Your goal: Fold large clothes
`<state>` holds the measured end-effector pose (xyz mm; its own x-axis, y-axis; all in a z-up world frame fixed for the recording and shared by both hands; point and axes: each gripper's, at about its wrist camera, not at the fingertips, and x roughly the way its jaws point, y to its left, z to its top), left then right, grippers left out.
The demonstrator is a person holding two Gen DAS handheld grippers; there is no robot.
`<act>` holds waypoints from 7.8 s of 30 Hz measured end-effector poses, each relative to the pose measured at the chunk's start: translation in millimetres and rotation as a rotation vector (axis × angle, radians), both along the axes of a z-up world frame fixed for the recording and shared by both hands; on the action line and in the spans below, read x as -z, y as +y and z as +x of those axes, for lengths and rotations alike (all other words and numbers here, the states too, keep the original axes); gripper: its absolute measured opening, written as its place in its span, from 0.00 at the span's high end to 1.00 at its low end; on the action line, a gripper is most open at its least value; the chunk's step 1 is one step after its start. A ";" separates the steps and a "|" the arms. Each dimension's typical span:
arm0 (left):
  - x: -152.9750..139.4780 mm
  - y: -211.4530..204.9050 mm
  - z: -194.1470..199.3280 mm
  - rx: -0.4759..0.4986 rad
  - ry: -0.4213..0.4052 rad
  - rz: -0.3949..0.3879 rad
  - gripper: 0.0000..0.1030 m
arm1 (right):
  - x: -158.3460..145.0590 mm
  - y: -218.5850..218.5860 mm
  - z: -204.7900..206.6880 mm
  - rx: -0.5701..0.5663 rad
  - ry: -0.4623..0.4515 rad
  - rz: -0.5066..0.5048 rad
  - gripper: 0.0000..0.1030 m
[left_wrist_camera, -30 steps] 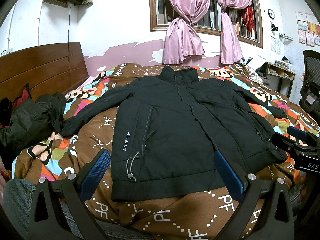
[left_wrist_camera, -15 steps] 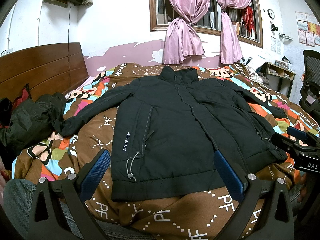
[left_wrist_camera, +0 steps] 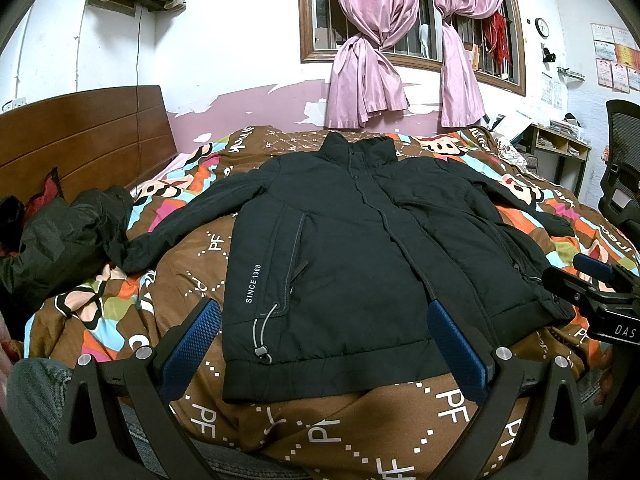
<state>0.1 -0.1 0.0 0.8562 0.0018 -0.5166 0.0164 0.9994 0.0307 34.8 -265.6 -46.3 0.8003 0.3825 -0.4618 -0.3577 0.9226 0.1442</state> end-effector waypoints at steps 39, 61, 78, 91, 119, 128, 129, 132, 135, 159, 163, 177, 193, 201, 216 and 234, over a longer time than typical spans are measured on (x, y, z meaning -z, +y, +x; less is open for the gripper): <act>-3.9 -25.2 117.7 -0.006 0.133 -0.063 0.02 | 0.0 -21.6 86.4 0.194 0.143 -0.188 0.00; 34.0 -128.6 274.6 0.112 0.289 0.116 0.02 | 11.7 -167.9 223.3 0.332 0.155 -0.098 0.00; 64.6 -173.2 341.0 0.199 0.277 0.116 0.02 | 77.7 -292.1 267.2 0.565 0.279 0.198 0.00; 90.9 -162.5 369.4 0.218 0.318 -0.101 0.02 | 87.7 -341.8 277.6 0.603 0.315 0.505 0.15; 111.2 -206.6 441.8 0.439 0.331 -0.178 0.02 | 39.6 -373.3 331.5 0.744 0.341 0.664 0.91; 59.8 -154.3 397.9 0.462 0.279 -0.295 0.02 | -103.3 -271.6 345.7 0.570 0.041 0.216 0.92; 52.6 -140.9 389.0 0.440 0.275 -0.295 0.02 | -114.7 -252.7 345.9 0.533 0.007 0.163 0.92; 37.5 -108.9 366.5 0.386 0.268 -0.312 0.02 | -139.4 -189.8 348.0 0.399 -0.076 0.016 0.92; 22.7 -68.8 343.6 0.299 0.272 -0.331 0.02 | -146.8 -109.8 342.1 0.219 -0.133 -0.127 0.92; -3.8 100.3 259.5 0.133 0.253 -0.484 0.02 | -63.9 114.1 280.8 -0.393 0.041 -0.673 0.23; 5.9 88.2 296.0 0.137 0.332 -0.600 0.02 | -129.2 77.5 272.2 -0.315 -0.004 -0.617 0.16; 31.4 74.0 366.1 -0.002 0.468 -0.558 0.76 | -197.3 50.1 307.3 -0.222 -0.103 -0.255 0.03; -18.1 95.5 291.7 -0.056 0.054 -0.201 1.00 | -31.0 73.3 345.1 -0.128 0.170 -0.313 0.03; 1.0 96.2 279.0 -0.096 0.104 -0.081 1.00 | -3.2 103.5 346.6 -0.192 0.154 -0.383 0.03; 24.8 124.5 274.5 -0.015 0.194 -0.371 0.98 | 70.8 108.5 366.0 -0.165 0.213 -0.472 0.00; 29.9 309.8 184.8 -0.670 0.085 -0.419 0.36 | 24.2 114.3 358.6 -0.221 0.200 -0.298 0.00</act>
<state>184.9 309.7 -29.9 0.6993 0.2932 -0.6519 -0.6067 0.7257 -0.3245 393.4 -151.2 -70.5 0.5968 0.3616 -0.7162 -0.5441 0.8385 -0.0300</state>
